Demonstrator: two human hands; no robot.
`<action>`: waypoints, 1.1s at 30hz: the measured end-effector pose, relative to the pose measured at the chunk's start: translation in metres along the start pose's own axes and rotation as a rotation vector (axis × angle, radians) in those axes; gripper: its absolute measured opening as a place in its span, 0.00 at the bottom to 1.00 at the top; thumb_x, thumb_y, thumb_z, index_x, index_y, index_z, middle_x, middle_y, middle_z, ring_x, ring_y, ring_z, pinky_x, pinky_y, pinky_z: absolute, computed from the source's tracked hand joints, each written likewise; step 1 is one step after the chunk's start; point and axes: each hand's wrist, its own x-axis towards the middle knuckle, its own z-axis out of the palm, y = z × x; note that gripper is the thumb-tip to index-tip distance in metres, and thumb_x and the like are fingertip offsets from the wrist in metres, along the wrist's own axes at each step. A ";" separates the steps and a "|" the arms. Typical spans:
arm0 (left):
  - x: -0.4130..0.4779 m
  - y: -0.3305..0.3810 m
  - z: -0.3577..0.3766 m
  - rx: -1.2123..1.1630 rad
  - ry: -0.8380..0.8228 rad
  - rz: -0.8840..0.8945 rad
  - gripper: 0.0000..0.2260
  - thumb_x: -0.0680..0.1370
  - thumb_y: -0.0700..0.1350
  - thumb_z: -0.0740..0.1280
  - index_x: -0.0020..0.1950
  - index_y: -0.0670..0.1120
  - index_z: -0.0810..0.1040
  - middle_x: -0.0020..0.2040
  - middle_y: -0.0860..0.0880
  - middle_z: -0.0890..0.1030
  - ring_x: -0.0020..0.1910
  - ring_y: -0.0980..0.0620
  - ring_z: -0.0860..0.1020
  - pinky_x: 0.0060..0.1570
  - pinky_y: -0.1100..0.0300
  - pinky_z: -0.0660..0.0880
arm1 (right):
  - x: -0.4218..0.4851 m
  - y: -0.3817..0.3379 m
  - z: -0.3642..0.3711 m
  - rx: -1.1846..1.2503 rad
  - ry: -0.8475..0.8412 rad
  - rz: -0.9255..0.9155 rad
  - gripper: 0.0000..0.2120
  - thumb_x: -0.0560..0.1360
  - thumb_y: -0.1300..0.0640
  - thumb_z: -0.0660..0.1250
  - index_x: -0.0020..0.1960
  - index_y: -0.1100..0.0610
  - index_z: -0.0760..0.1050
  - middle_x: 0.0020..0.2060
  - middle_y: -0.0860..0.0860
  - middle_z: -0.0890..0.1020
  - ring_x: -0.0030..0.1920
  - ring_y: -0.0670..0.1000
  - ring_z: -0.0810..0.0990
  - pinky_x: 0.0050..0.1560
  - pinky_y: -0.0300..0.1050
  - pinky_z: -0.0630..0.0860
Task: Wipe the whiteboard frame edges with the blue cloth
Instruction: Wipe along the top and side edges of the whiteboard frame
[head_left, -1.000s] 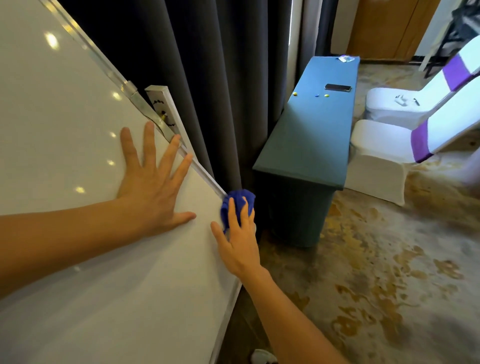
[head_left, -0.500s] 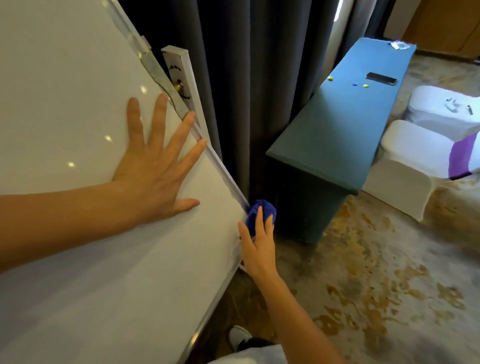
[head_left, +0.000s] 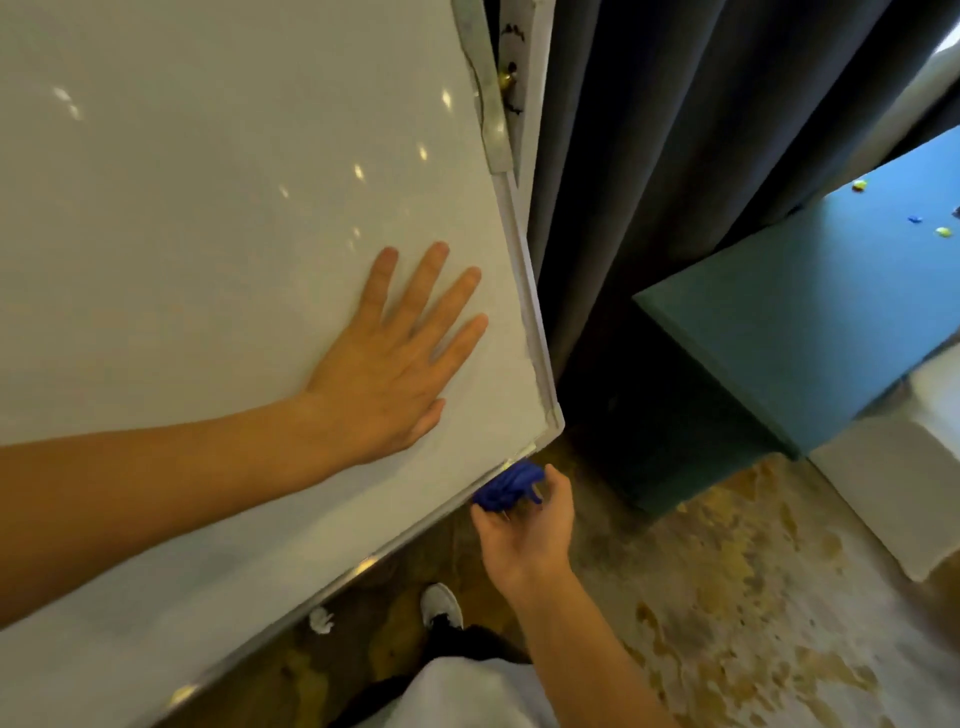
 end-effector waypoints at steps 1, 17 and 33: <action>-0.010 0.005 0.002 -0.026 -0.019 -0.006 0.39 0.75 0.62 0.59 0.80 0.46 0.50 0.80 0.35 0.42 0.76 0.28 0.38 0.71 0.28 0.36 | 0.003 -0.010 0.000 -0.008 -0.008 -0.038 0.19 0.76 0.48 0.67 0.63 0.57 0.75 0.60 0.59 0.80 0.61 0.60 0.79 0.68 0.59 0.71; -0.203 0.139 -0.007 -0.418 -0.367 -0.868 0.39 0.72 0.53 0.70 0.79 0.45 0.59 0.81 0.39 0.45 0.78 0.32 0.42 0.72 0.29 0.50 | -0.030 -0.037 0.004 -0.755 -0.191 0.154 0.14 0.76 0.55 0.68 0.59 0.61 0.76 0.56 0.58 0.81 0.59 0.58 0.79 0.65 0.53 0.73; -0.004 0.252 -0.007 -2.720 0.846 -2.228 0.21 0.76 0.57 0.66 0.62 0.45 0.80 0.59 0.42 0.82 0.52 0.40 0.82 0.47 0.45 0.80 | 0.017 -0.105 0.041 -2.545 -1.827 -0.956 0.31 0.79 0.53 0.59 0.79 0.51 0.54 0.71 0.53 0.70 0.61 0.55 0.76 0.59 0.49 0.77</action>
